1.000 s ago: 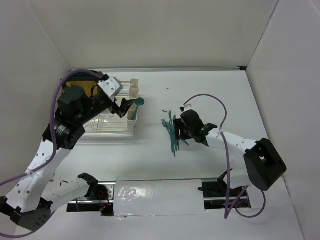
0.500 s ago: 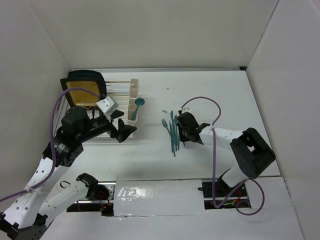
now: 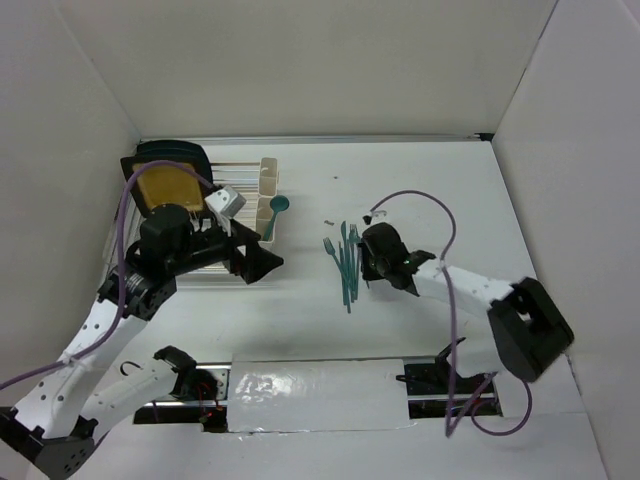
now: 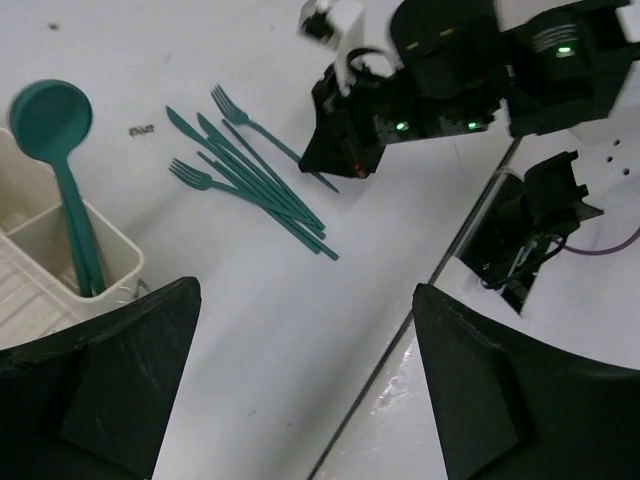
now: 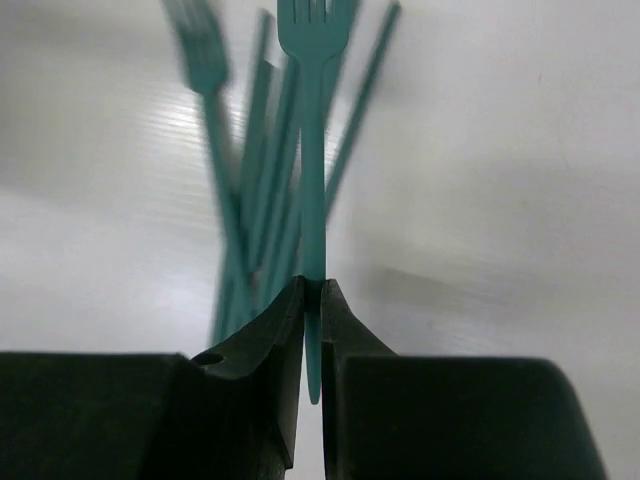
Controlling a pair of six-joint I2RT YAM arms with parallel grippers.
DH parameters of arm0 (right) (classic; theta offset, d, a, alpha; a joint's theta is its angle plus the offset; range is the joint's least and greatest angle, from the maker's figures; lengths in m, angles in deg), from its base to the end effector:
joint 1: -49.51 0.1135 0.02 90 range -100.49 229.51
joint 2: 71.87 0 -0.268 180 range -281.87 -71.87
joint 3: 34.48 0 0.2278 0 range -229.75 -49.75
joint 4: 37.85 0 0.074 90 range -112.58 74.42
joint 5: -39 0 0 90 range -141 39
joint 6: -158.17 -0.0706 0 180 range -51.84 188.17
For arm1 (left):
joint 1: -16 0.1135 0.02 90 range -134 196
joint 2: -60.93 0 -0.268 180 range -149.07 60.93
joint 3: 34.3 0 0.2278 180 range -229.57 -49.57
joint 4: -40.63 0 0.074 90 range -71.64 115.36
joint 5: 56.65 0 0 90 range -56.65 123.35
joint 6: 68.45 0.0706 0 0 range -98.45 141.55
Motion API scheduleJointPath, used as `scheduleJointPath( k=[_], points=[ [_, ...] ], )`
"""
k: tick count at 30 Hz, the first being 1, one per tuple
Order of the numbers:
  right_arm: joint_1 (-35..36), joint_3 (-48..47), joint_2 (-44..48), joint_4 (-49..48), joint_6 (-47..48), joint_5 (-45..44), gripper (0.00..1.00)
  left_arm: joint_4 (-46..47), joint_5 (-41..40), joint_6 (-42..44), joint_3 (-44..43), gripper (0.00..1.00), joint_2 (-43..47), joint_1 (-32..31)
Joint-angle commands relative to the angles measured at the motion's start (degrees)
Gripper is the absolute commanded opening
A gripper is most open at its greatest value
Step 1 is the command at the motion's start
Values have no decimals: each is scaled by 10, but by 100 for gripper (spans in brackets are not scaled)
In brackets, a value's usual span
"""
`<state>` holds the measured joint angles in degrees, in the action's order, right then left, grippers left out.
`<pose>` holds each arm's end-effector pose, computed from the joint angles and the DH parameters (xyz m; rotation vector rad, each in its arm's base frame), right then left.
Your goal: Sort the eating utensils into containers
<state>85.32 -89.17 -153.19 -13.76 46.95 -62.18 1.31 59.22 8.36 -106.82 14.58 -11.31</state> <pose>0.2301 0.1492 0.1654 -0.2255 2.4335 0.2061 0.1399 -0.1069 0.3766 0.5590 1.7853 -0.9019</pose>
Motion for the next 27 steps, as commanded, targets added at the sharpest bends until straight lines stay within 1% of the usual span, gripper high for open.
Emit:
scheduleJointPath(
  k=[1, 2, 4, 5, 8, 9, 10, 13, 16, 20, 23, 27],
  points=[
    [8, 16, 133, -23, -2, 33, 0, 31, 7, -75, -24, 100, -22, -13],
    [7, 26, 196, -38, 6, 77, 0, 35, 7, -76, -34, 98, -33, -12],
    [7, 61, 255, -82, 33, 130, 0, 37, 15, -64, -44, 97, -65, -30],
    [9, 76, 296, -89, 35, 163, 0, 37, 4, -57, -63, 97, -78, -35],
    [15, 76, 332, -80, 47, 193, 0, 15, -16, -45, -120, 96, -142, -59],
    [17, 76, 343, -79, 49, 198, 0, 7, -20, -45, -137, 96, -159, -58],
    [17, 76, 342, -72, 50, 198, 0, -1, -27, -42, -168, 96, -180, -67],
    [25, 76, 354, -72, 58, 222, 0, -17, -50, -41, -217, 96, -255, -95],
    [32, 71, 354, -72, 64, 239, 0, -12, -71, -31, -243, 96, -293, -111],
    [41, 58, 354, -61, 70, 239, 0, -21, -104, -22, -274, 95, -352, -125],
    [44, 52, 362, -56, 76, 234, 0, -33, -157, -22, -291, 94, -373, -142],
    [48, 46, 368, -56, 77, 234, 0, -29, -194, -25, -285, 91, -387, -150]
  ],
)
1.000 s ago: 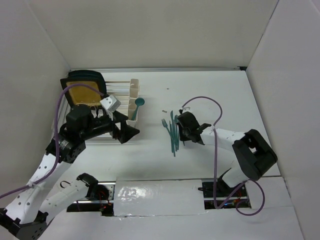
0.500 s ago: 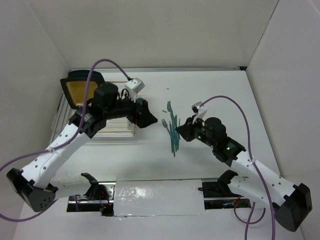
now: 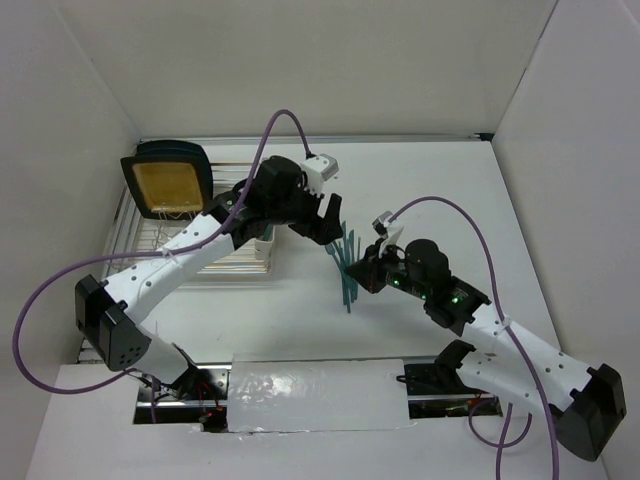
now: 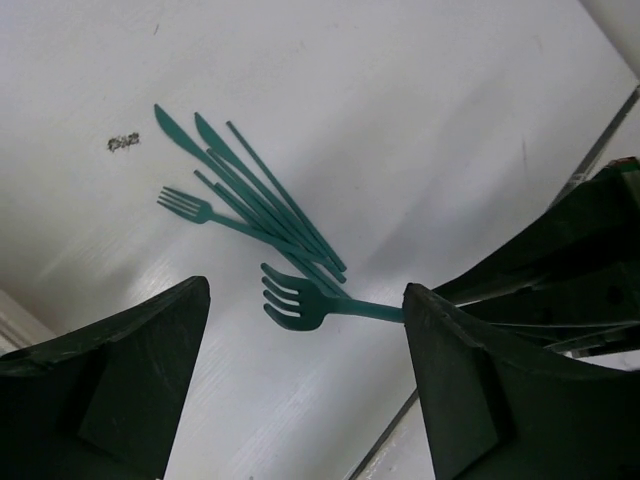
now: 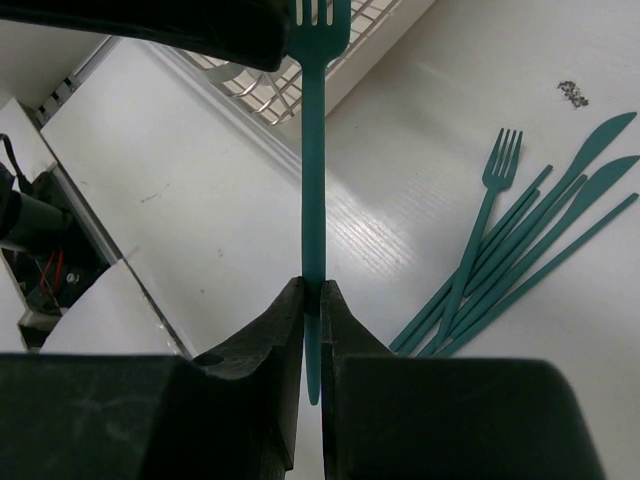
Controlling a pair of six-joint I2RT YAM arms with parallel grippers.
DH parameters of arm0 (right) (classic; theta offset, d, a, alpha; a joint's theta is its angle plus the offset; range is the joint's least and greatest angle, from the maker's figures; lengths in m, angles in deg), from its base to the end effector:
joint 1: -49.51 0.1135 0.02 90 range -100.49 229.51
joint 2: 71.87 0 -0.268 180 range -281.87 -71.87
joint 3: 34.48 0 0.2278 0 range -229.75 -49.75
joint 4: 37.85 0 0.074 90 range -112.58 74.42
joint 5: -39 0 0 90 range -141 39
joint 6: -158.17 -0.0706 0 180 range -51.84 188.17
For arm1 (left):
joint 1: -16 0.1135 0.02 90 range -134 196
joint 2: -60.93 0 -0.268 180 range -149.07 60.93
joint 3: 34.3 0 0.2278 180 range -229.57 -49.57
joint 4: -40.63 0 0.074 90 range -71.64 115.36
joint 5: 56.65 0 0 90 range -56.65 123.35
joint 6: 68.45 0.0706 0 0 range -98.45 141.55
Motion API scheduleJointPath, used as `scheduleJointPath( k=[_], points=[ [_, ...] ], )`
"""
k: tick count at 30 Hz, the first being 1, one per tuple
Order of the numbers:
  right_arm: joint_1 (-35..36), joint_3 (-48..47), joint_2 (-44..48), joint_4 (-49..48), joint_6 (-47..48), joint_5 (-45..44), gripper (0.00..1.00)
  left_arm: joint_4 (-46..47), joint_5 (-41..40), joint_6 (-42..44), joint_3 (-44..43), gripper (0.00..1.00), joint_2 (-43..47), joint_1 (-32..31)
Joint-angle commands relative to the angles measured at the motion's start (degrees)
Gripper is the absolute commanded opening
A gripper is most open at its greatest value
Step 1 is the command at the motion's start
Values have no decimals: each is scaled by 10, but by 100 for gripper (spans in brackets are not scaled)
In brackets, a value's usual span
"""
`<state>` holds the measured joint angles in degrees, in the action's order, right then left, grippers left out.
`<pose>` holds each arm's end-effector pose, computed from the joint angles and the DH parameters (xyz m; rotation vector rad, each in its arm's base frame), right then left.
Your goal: Sort the eating utensils into containers
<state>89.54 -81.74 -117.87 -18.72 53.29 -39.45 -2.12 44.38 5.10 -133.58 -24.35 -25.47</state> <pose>0.1424 0.1381 0.2674 -0.5677 1.8817 0.8341 0.2493 -0.2383 0.3668 0.5893 2.0851 -0.8028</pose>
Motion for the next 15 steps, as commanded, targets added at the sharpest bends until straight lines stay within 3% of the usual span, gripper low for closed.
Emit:
scheduleJointPath(
  k=[1, 4, 8, 12, 14, 15],
  points=[
    [8, -28, 15, -6, 13, 7, 0, 4, -50, 8, -15, 89, 2, -8],
    [8, -28, 20, -6, 14, 7, 0, 20, -61, 9, -8, 84, 4, -11],
    [8, -23, 28, -6, 13, 7, 0, 49, -43, 9, 29, 69, 14, -12],
    [8, -23, 34, -1, 15, 7, 0, 53, -35, 8, 29, 65, 0, -11],
    [8, -23, 35, 4, 15, 7, 0, 48, -36, 10, 24, 57, -6, -13],
    [9, -23, 35, 4, 16, 7, 0, 45, -42, 8, 22, 47, -8, -13]
  ],
)
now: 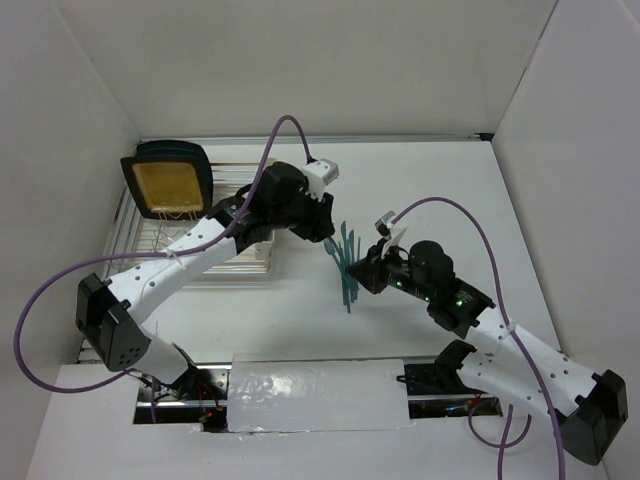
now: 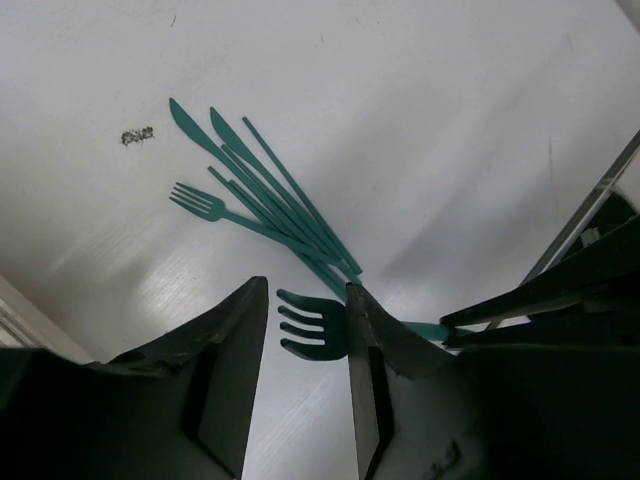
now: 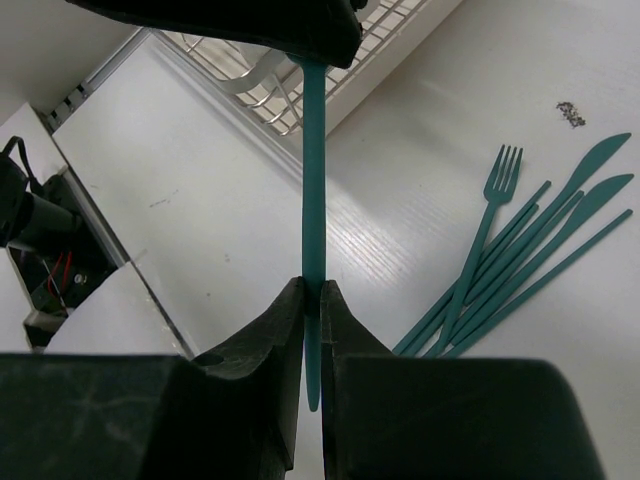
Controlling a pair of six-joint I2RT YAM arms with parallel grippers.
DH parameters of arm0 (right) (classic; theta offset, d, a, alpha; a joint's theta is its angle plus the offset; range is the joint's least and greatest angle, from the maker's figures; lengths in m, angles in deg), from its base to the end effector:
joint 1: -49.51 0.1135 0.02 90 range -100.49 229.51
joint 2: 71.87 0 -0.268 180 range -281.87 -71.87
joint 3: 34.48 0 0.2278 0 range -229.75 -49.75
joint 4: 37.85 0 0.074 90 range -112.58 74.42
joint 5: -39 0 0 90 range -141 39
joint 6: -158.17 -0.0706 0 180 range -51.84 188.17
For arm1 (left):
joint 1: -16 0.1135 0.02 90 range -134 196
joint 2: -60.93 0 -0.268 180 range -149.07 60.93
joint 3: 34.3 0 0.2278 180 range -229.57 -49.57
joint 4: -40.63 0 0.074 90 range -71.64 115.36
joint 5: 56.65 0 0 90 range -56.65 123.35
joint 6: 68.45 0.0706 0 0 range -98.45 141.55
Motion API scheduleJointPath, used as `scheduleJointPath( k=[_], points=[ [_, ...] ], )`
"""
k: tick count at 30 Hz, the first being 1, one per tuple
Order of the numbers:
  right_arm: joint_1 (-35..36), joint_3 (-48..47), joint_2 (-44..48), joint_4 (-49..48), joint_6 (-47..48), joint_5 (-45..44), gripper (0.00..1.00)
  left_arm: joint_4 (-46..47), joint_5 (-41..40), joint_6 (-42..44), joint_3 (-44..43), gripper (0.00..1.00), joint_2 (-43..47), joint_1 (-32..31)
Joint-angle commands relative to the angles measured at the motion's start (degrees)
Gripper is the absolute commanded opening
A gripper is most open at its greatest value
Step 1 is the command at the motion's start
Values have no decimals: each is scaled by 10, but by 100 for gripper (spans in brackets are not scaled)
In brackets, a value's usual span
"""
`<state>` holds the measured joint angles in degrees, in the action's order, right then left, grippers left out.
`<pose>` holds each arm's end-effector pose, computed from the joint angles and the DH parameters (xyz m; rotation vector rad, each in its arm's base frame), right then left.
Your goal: Sort the eating utensils into containers
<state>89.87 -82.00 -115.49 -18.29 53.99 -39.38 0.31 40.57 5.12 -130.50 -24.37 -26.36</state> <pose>0.1364 0.1346 0.2752 -0.5790 1.8360 0.8404 0.2506 -0.2405 0.3529 0.5643 2.0949 -0.7408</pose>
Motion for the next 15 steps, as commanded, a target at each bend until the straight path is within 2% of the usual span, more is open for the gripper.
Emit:
scheduleJointPath(
  k=[1, 5, 6, 8, 9, 10, 11, 12, 15],
  points=[
    [5, -20, 9, 0, 8, 6, 1, 21, -7, 4, -8, 44, -10, -5],
    [4, -20, 3, 5, 6, 6, 4, 31, -5, 2, 0, 25, -7, -7],
    [5, -25, -5, 5, 6, 0, 7, 34, -5, 2, 2, 12, -7, -6],
    [5, -26, -8, 12, -4, -18, 12, 36, -3, 1, 2, 0, -5, -6],
    [5, -39, -15, 22, -9, -27, 16, 37, -2, 3, 2, 0, -3, -6],
    [5, -46, -17, 28, -21, -36, 22, 38, -4, 3, -1, 0, -3, -6],
    [4, -54, -21, 44, -28, -56, 50, 40, -11, 10, -4, 0, 0, -6],
    [4, -68, -25, 55, -46, -64, 68, 43, -32, 23, -7, 0, 10, -6],
    [5, -88, -24, 74, -65, -98, 84, 55, -68, 52, -23, 0, 26, -6]
  ],
)
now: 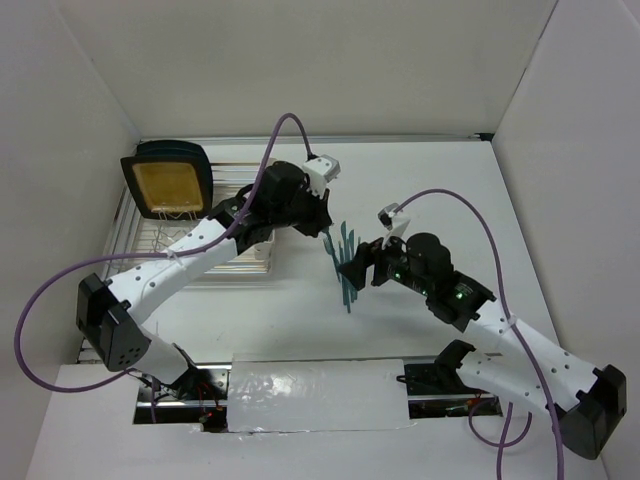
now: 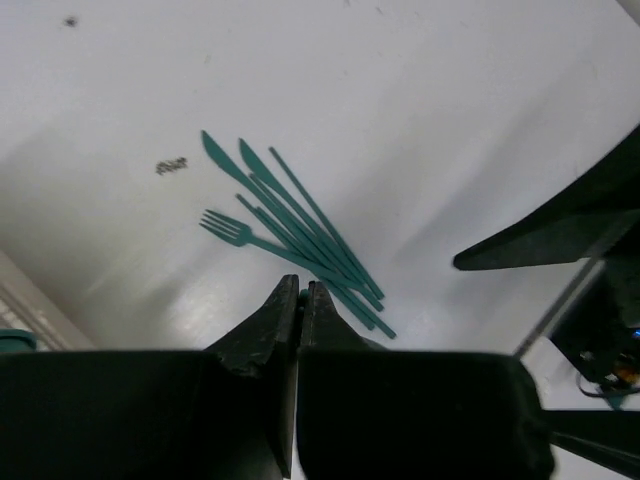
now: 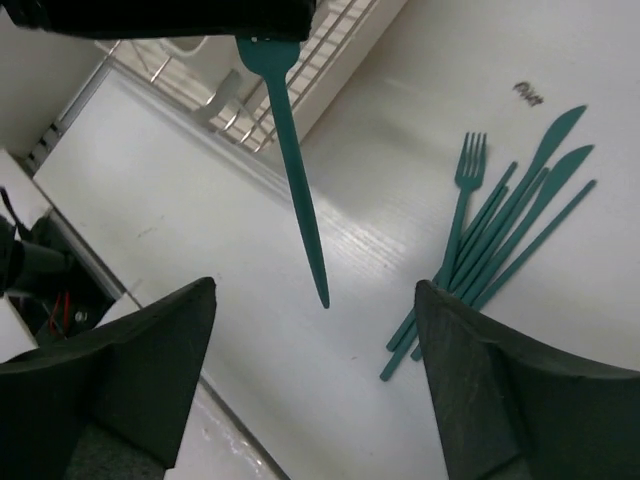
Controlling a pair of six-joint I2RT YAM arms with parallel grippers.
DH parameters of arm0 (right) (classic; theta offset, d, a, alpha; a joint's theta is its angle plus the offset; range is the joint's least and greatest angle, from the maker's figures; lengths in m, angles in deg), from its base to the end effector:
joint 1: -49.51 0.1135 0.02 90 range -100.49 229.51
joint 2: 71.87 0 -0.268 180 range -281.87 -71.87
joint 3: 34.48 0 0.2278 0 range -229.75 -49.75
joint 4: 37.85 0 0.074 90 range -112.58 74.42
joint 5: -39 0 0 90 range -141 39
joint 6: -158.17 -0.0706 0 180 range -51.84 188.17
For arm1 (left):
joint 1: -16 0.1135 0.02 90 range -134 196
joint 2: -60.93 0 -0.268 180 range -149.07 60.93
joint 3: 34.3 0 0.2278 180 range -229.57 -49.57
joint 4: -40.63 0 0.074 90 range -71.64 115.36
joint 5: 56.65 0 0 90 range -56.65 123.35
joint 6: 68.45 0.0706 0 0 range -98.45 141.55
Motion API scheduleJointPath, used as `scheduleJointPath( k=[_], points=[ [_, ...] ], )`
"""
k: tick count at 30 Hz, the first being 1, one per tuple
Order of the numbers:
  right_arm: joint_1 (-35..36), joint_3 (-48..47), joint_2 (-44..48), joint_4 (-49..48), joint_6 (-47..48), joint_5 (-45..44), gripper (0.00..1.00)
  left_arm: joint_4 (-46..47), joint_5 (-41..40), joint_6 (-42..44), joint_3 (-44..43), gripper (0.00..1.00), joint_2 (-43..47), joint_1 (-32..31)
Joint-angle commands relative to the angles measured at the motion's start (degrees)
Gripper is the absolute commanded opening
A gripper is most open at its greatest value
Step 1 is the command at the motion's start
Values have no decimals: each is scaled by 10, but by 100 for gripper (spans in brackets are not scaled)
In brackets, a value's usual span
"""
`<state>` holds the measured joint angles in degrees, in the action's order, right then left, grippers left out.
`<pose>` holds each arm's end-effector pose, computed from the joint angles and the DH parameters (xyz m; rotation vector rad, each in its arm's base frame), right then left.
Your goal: Sort the eating utensils into containers
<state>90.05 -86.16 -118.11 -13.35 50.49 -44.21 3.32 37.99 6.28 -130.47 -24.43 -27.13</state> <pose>0.1448 0.1348 0.2816 -0.4747 1.9253 0.7894 0.2525 -0.2443 0.3589 0.5588 2.0335 -0.7110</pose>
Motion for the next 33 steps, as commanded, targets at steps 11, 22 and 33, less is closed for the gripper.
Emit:
scheduleJointPath(
  k=[11, 22, 33],
  points=[
    [1, -80, 29, 58, -85, -155, 100, 63, -80, 222, -141, 0, 142, 126],
    [0, -60, -29, 26, -95, -143, 100, 116, -148, 334, -60, 0, 184, 193],
    [0, -54, -23, 49, -108, -176, 100, 112, -64, 377, -21, 0, 142, 176]
  ],
)
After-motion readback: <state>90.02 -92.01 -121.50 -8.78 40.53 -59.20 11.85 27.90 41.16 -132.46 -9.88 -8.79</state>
